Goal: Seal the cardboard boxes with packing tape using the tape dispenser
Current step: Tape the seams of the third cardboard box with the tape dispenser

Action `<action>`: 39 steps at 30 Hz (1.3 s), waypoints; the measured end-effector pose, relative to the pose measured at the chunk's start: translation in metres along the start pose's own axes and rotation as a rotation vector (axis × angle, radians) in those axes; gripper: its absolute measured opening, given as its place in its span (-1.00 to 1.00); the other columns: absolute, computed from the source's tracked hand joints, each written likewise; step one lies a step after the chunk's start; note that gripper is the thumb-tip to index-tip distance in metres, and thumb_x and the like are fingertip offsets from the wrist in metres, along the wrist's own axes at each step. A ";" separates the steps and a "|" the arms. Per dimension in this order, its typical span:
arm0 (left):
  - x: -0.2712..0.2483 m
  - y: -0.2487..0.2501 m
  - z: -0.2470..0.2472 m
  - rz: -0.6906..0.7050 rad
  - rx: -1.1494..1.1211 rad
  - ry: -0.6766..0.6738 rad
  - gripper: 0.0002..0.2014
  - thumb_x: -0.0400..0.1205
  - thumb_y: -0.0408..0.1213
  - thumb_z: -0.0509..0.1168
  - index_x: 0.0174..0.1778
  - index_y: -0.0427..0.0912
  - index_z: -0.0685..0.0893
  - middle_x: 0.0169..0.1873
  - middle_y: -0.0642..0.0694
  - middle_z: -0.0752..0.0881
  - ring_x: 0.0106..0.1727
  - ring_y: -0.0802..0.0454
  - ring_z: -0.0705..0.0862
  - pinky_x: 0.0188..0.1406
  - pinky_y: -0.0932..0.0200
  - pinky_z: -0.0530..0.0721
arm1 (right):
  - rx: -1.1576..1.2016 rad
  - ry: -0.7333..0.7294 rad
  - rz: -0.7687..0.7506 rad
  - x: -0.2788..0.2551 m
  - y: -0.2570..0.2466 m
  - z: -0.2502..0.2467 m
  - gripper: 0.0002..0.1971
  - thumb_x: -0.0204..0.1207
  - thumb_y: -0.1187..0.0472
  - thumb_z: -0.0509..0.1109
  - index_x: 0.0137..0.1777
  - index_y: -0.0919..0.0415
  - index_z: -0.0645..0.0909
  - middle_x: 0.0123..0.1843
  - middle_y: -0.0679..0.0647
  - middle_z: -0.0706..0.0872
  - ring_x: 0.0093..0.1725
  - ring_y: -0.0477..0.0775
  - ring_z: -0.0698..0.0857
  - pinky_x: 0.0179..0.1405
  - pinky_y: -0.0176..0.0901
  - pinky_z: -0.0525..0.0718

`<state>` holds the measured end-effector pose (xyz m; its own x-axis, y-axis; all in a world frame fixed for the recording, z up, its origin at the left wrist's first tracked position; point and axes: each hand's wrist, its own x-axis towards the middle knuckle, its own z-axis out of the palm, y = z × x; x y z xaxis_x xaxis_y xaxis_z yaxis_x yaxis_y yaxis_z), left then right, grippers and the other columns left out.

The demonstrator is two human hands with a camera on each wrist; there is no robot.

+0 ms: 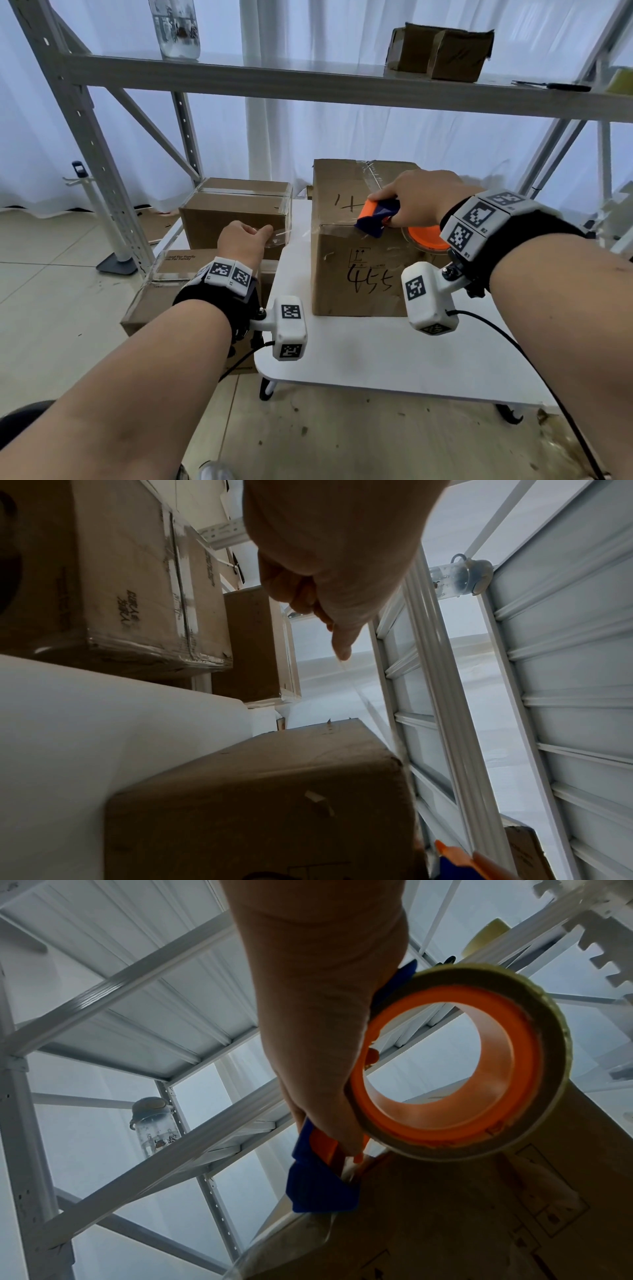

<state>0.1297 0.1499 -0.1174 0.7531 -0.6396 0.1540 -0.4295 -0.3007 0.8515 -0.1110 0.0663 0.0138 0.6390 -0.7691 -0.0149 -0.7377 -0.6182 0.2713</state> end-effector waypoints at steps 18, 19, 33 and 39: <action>-0.028 -0.014 0.068 -0.189 -0.074 -0.172 -0.59 0.59 0.03 0.35 0.06 -0.31 0.65 -0.12 -0.17 0.70 0.00 -0.16 0.69 0.16 -0.08 0.66 | 0.135 0.103 0.065 -0.014 0.004 0.023 -0.44 0.56 0.06 0.28 0.53 -0.35 0.32 0.38 0.05 0.52 0.34 0.15 0.55 0.15 0.07 0.57; -0.027 -0.015 0.070 -0.189 -0.077 -0.178 -0.59 0.59 0.02 0.35 0.06 -0.32 0.66 -0.16 -0.17 0.70 -0.02 -0.17 0.70 0.14 -0.08 0.66 | 0.139 0.101 0.068 -0.013 0.004 0.024 -0.44 0.56 0.06 0.27 0.54 -0.35 0.31 0.38 0.06 0.52 0.34 0.16 0.54 0.16 0.09 0.57; -0.036 -0.012 0.083 -0.304 -0.132 -0.354 -0.55 0.59 0.20 0.23 -0.39 -0.11 0.43 -0.44 -0.05 0.47 -0.33 -0.08 0.49 0.00 -0.05 0.65 | 0.162 0.110 0.078 -0.012 0.006 0.032 -0.42 0.55 0.04 0.28 0.55 -0.36 0.27 0.38 0.08 0.50 0.36 0.17 0.52 0.17 0.12 0.56; -0.043 -0.011 0.089 -0.424 -0.324 -0.411 -0.62 0.66 0.10 0.17 -0.20 -0.19 0.51 -0.48 -0.08 0.45 -0.54 0.01 0.37 -0.51 0.27 0.33 | 0.167 0.121 0.067 -0.016 0.005 0.031 -0.44 0.55 0.06 0.29 0.53 -0.32 0.32 0.33 0.07 0.54 0.32 0.17 0.54 0.11 0.09 0.57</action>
<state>0.0576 0.1182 -0.1779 0.5449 -0.7498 -0.3753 0.0811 -0.3984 0.9136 -0.1313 0.0704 -0.0150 0.6016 -0.7902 0.1165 -0.7987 -0.5927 0.1040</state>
